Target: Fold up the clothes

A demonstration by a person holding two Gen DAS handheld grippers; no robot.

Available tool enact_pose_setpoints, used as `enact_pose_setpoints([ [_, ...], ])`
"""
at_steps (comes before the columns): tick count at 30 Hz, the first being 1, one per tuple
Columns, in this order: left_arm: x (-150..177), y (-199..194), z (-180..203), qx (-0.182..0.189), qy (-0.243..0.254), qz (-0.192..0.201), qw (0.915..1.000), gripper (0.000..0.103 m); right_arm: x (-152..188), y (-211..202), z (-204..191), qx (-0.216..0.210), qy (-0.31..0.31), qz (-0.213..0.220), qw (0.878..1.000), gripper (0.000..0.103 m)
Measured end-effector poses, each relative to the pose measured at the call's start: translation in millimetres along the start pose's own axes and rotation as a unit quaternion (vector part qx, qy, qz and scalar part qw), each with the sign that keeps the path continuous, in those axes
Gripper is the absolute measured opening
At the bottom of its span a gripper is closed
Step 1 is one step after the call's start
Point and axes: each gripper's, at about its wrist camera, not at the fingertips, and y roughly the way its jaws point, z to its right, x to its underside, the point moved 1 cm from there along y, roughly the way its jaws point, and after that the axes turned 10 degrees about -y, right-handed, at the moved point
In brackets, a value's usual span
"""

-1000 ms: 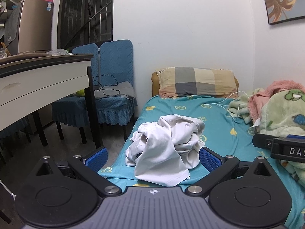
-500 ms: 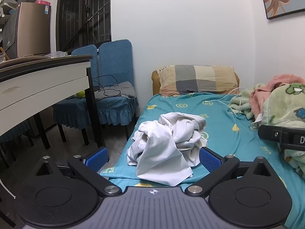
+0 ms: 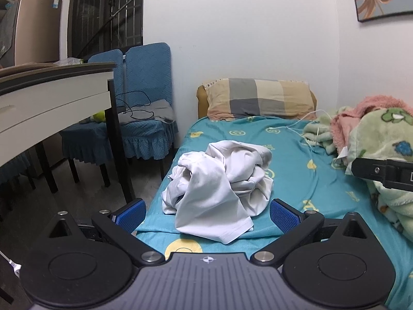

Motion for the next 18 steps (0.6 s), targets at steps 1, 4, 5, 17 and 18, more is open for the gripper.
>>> enact_pose_setpoints([
  [1,0,0,0,-0.002,-0.001,0.001,1.0,0.103,0,-1,0,0.002,-0.001,0.001,1.0,0.103],
  [4,1,2,4,-0.014,0.014,0.008,0.9998,0.103,-1,-3,0,0.004,-0.001,0.004,1.0,0.103],
  [5,2,2,6,-0.018,0.021,0.011,0.9996,0.103,-2,-4,1,0.004,0.0,0.005,1.0,0.103],
  [17,3,14,4,-0.005,0.008,-0.005,0.9999,0.103,-10,-14,13,0.007,0.033,0.02,0.999,0.103],
  [18,2,16,4,-0.005,0.005,-0.007,0.9999,0.103,-10,-14,14,0.009,0.036,0.019,0.999,0.103],
])
